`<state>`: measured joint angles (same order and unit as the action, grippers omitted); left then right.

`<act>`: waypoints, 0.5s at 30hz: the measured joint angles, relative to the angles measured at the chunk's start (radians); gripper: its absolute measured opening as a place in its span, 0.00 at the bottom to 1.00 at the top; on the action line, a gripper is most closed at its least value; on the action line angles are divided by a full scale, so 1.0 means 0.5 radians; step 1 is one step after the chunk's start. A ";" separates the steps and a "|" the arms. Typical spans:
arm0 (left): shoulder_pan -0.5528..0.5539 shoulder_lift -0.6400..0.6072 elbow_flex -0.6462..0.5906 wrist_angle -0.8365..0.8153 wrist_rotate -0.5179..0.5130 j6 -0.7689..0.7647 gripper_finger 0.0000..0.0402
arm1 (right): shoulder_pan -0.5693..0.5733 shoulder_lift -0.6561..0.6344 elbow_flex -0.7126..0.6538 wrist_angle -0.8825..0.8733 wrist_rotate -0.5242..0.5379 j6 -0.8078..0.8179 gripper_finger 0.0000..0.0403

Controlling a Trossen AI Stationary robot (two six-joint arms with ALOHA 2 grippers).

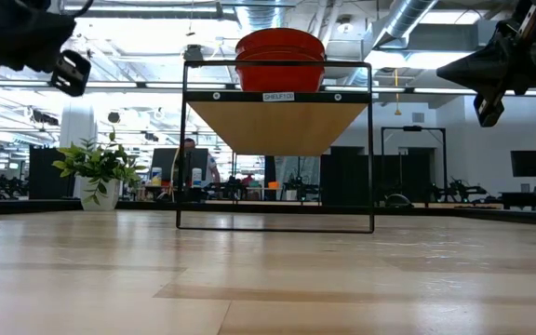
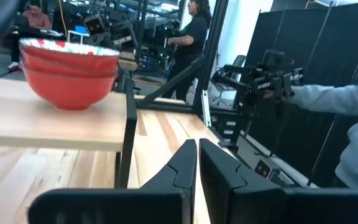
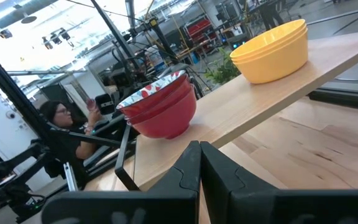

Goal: Pick & Place Mini bowls
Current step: Return to Home Position

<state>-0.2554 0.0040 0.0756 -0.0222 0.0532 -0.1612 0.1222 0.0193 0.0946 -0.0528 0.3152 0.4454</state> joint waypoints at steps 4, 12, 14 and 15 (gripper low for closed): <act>0.000 0.000 -0.067 -0.002 0.000 -0.001 0.04 | 0.000 0.000 0.000 0.001 -0.001 0.000 0.00; 0.000 0.005 -0.110 0.019 -0.006 -0.042 0.04 | -0.001 0.001 0.000 0.000 0.000 0.000 0.00; 0.000 0.005 -0.110 0.019 -0.006 -0.075 0.04 | 0.000 0.000 0.000 0.000 -0.001 0.000 0.00; 0.000 0.005 -0.110 0.019 -0.006 -0.085 0.04 | 0.000 0.000 0.000 0.000 -0.001 0.001 0.00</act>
<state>-0.2554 0.0063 0.0204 -0.0128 0.0501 -0.2038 0.1223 0.0193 0.0944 -0.0528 0.3149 0.4458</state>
